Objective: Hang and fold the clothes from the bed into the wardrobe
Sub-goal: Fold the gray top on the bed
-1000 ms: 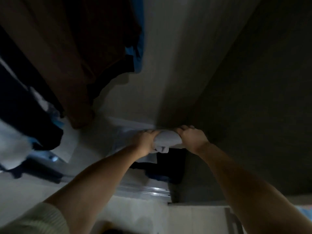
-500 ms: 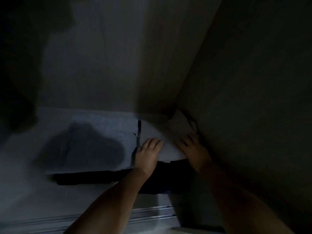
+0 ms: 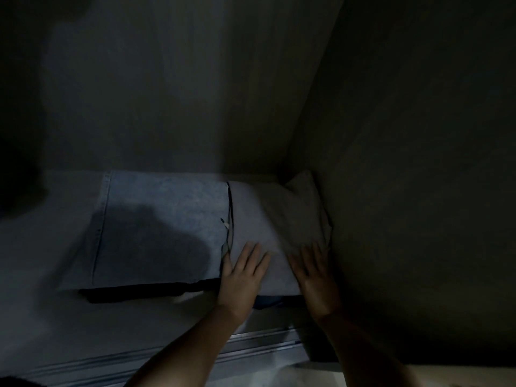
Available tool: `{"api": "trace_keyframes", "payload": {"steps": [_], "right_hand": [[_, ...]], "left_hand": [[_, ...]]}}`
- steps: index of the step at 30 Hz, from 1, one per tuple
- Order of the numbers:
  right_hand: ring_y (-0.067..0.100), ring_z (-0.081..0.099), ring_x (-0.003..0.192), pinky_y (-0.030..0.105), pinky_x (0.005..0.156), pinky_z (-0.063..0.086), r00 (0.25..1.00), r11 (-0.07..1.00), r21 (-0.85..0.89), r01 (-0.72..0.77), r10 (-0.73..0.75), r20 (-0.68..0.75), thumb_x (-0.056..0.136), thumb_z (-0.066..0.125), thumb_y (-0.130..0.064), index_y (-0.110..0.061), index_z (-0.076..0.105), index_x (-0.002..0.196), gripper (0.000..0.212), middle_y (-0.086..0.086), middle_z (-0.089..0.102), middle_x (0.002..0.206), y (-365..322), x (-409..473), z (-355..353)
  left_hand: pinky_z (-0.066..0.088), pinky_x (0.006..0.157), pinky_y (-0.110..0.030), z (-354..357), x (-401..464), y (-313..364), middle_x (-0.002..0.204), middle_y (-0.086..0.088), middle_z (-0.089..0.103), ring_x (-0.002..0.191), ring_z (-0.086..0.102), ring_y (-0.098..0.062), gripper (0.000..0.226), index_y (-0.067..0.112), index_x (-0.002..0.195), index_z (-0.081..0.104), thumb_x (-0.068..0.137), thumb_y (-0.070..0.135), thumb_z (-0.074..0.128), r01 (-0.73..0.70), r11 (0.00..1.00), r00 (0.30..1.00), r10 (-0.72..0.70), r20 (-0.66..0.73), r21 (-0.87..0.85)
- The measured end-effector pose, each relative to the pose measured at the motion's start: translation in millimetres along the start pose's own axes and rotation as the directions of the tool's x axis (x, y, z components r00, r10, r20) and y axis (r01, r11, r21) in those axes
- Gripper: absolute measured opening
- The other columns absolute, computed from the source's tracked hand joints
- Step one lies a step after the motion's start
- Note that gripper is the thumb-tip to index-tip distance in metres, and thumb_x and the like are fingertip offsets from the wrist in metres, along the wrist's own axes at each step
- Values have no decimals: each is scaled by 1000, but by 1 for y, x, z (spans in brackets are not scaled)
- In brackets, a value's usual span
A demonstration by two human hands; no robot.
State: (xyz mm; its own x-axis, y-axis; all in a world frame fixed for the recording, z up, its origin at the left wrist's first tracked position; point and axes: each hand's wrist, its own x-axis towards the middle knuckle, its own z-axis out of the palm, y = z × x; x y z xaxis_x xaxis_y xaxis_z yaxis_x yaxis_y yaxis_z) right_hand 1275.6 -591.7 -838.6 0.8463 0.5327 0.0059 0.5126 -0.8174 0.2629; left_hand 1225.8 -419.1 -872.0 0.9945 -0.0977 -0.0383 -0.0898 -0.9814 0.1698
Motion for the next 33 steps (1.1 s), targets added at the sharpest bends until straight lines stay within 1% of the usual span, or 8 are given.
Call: {"api": "trace_keyframes", "payload": {"steps": [4, 6, 9, 13, 15, 18, 25, 33], "right_hand": [[46, 26, 137, 68, 104, 26, 975, 997, 6, -82, 79, 206, 62, 83, -38, -13, 49, 138, 87, 24, 42, 144, -12, -8, 2], [48, 22, 139, 75, 104, 13, 945, 997, -31, -77, 83, 317, 69, 68, -57, -15, 37, 146, 93, 24, 30, 151, -17, -5, -8], [41, 59, 115, 72, 99, 29, 989, 994, 8, 107, -107, 106, 70, 56, -60, -14, 73, 110, 64, 12, 70, 112, -6, 13, -27], [29, 51, 128, 66, 106, 19, 964, 980, 101, 171, -146, -221, 86, 36, -37, -14, 68, 118, 50, 8, 62, 129, 6, 78, -54], [28, 20, 146, 60, 113, 1, 988, 988, 73, 139, -133, -75, 94, 34, -38, -16, 41, 144, 56, 11, 29, 155, 7, 111, -49], [31, -11, 147, 54, 114, -12, 994, 1000, 0, -27, 27, 107, 101, 24, -43, -20, 4, 154, 61, 12, -7, 161, 30, 129, -11], [35, -10, 146, 47, 106, -28, 994, 994, 49, -94, 92, 54, 102, 27, -39, -11, 0, 152, 63, 18, -7, 159, 31, 116, 35], [31, -3, 148, 44, 118, -8, 953, 984, -116, -135, 161, 255, 104, 19, -36, 5, 0, 149, 63, 23, -1, 159, 53, 119, -36]], "left_hand": [[-9, 108, -67, 22, -4, -1, 156, -9, -22, 140, -27, -31, 97, 20, 146, -20, 84, 38, 53, 19, 996, 985, -33, 170, 87], [-3, 109, -69, 15, -7, -1, 158, -13, -8, 146, -7, -32, 93, 17, 152, 3, 80, 57, 46, -5, 997, 992, -6, 128, 81], [16, 108, -61, -13, 7, -7, 143, -11, 48, 136, 40, -26, 71, 13, 132, 57, 83, 60, 35, -145, 987, 985, 151, -82, 75], [-16, 113, -51, -51, 69, -23, 157, -3, 21, 145, 2, -13, 61, 17, 148, 27, 97, 48, 14, -135, 988, 968, 149, -203, 80], [-16, 112, -53, -52, 96, -31, 161, -2, 7, 146, -7, -15, 59, 19, 152, 11, 99, 47, 13, -26, 998, 991, 33, -133, 56], [-11, 112, -56, -29, 106, -44, 160, -6, -3, 147, -8, -22, 66, 17, 152, 3, 98, 54, 11, 130, 991, 992, -130, -3, 27], [0, 119, -43, 14, 72, -38, 159, -14, 13, 147, 9, -24, 72, 7, 151, 12, 96, 53, 10, 291, 952, 954, -281, -102, 99], [-1, 117, -52, -49, 62, -58, 160, -14, -3, 148, -3, -28, 75, 8, 151, -2, 96, 59, 6, 305, 944, 931, -324, 168, 125]]}}
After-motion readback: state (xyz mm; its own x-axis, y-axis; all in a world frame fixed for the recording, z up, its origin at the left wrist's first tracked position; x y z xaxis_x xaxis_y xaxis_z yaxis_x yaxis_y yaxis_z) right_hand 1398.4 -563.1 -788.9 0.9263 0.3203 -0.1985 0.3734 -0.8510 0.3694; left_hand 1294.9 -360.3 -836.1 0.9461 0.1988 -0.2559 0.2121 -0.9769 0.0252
